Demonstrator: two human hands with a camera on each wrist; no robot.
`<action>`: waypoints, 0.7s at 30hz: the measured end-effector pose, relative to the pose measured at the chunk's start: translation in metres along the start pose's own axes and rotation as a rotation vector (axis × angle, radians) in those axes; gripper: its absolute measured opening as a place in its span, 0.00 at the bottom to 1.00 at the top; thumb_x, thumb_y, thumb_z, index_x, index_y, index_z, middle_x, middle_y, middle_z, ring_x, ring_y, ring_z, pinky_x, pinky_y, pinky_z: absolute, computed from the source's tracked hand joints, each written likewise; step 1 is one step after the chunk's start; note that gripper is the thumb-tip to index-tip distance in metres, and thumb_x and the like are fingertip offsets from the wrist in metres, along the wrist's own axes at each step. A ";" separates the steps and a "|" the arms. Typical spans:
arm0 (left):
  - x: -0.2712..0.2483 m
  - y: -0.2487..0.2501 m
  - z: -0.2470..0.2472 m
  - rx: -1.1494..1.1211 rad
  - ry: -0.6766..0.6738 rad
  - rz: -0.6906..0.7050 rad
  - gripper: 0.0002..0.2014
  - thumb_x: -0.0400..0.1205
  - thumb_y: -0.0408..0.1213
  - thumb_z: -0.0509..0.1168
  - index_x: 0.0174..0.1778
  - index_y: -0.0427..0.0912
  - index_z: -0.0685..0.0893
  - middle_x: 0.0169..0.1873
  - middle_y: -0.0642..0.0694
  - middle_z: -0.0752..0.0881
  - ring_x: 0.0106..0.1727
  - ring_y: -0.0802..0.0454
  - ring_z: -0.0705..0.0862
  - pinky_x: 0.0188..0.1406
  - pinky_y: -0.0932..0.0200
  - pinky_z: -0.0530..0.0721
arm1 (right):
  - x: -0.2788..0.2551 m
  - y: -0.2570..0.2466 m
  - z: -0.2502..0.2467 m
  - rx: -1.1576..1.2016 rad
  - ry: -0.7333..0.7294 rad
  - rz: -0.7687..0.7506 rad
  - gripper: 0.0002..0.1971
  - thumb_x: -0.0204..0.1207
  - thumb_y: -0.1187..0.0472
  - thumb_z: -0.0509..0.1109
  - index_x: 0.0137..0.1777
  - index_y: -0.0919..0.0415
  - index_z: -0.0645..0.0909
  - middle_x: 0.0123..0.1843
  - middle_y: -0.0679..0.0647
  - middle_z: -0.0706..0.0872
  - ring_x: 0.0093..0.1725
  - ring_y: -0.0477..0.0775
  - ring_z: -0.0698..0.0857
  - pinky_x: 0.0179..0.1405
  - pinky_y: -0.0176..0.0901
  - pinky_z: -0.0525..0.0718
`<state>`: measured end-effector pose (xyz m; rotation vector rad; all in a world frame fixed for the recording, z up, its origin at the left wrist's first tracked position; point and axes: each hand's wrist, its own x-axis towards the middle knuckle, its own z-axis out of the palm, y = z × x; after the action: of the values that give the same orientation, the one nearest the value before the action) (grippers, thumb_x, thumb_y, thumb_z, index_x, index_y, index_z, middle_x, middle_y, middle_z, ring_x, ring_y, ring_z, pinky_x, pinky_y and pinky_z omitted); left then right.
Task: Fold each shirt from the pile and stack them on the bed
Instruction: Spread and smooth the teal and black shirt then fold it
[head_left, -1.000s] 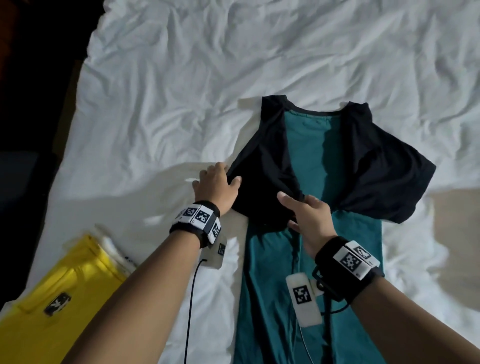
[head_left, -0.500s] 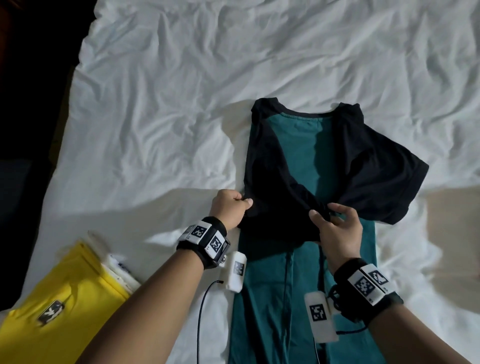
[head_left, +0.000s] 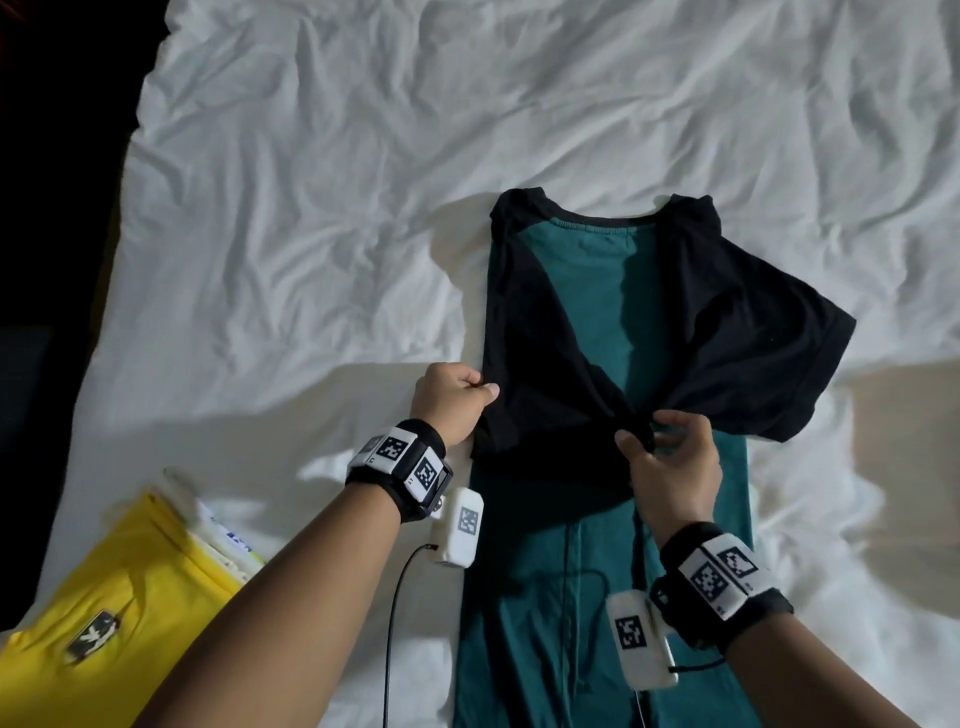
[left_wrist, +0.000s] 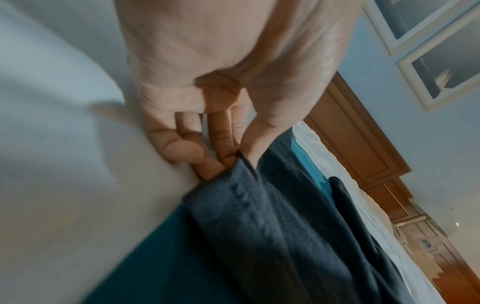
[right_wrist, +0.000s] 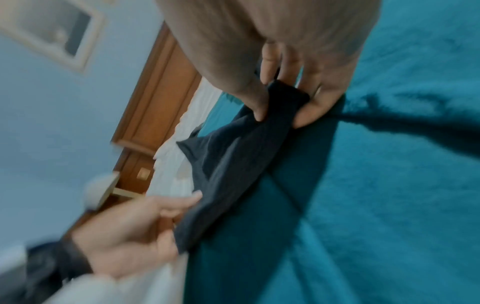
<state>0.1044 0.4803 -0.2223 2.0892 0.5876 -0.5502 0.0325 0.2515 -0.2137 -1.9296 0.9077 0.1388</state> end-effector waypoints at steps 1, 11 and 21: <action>0.000 0.000 -0.002 0.020 -0.006 0.006 0.05 0.80 0.39 0.77 0.45 0.43 0.88 0.41 0.51 0.88 0.52 0.48 0.88 0.50 0.62 0.79 | -0.003 -0.001 0.001 -0.150 0.040 -0.103 0.23 0.71 0.56 0.83 0.63 0.52 0.77 0.57 0.53 0.81 0.57 0.58 0.82 0.62 0.63 0.83; -0.036 -0.029 0.033 0.872 0.064 0.767 0.38 0.88 0.56 0.56 0.91 0.42 0.55 0.89 0.32 0.51 0.90 0.34 0.54 0.84 0.30 0.62 | -0.015 0.050 0.030 -0.968 -0.379 -1.012 0.35 0.88 0.41 0.50 0.90 0.62 0.57 0.92 0.58 0.50 0.91 0.60 0.49 0.87 0.64 0.56; -0.064 -0.046 0.047 0.867 0.121 0.553 0.33 0.91 0.56 0.43 0.89 0.40 0.61 0.89 0.32 0.54 0.91 0.34 0.48 0.85 0.25 0.52 | -0.012 0.040 -0.011 -0.690 -0.277 -0.900 0.23 0.89 0.48 0.56 0.74 0.60 0.82 0.75 0.59 0.81 0.73 0.65 0.80 0.71 0.56 0.75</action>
<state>0.0190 0.4513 -0.2393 2.9552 -0.2496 -0.3778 -0.0046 0.2384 -0.2316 -2.6813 -0.2971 0.1876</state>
